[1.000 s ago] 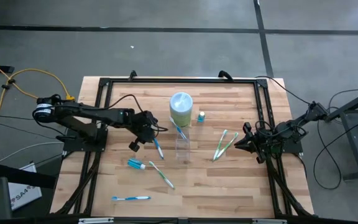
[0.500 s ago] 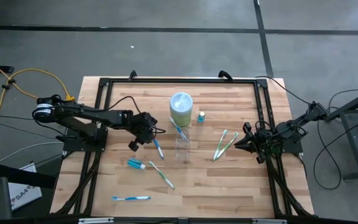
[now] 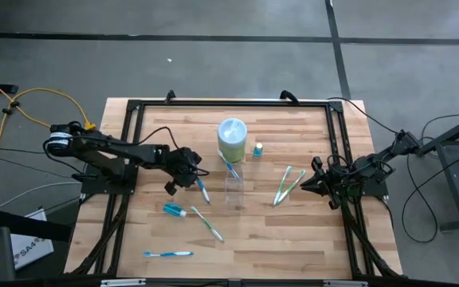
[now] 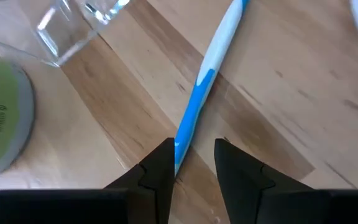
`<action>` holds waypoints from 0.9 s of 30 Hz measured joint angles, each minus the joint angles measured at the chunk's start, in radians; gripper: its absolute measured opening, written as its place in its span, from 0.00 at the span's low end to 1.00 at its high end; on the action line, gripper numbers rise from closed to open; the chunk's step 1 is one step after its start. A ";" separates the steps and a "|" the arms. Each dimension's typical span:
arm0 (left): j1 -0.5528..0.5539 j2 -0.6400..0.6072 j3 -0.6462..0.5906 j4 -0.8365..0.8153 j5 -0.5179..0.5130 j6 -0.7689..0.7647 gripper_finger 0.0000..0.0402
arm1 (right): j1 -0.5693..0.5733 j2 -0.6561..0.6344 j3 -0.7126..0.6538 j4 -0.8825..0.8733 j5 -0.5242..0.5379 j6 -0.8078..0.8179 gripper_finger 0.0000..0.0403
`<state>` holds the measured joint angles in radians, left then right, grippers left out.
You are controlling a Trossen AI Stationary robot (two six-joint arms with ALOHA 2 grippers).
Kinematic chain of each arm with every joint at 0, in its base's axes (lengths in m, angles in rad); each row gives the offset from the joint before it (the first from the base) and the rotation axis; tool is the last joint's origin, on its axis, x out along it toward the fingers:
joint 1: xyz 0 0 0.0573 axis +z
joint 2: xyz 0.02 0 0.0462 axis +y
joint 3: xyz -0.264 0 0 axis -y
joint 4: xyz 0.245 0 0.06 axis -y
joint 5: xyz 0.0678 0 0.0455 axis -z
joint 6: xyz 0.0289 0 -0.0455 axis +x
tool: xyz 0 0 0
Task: Pick & Place toothbrushing station
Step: Put the top blue toothbrush into the transparent organizer
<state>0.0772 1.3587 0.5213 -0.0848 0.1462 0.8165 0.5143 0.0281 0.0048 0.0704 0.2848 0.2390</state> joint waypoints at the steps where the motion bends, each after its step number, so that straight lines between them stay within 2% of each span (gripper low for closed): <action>1: 0.000 0.017 0.000 0.009 -0.003 0.000 0.27 | 0.000 0.000 0.000 0.000 0.000 0.000 0.09; 7: 0.000 0.095 0.003 0.067 -0.015 0.000 0.27 | 0.000 0.000 0.000 0.000 0.000 0.000 0.09; 14: -0.010 0.095 0.003 0.104 -0.054 0.056 0.27 | 0.000 0.000 0.000 0.000 0.000 0.000 0.09; 24: -0.015 0.095 0.006 0.102 -0.072 0.059 0.27 | 0.000 0.000 0.000 0.000 0.000 0.000 0.09; 27: -0.031 0.095 0.008 0.105 -0.109 0.090 0.27 | 0.000 0.000 0.000 0.000 0.000 0.000 0.09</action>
<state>0.0466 1.4540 0.5289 0.0204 0.0376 0.9062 0.5140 0.0284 0.0048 0.0704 0.2850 0.2390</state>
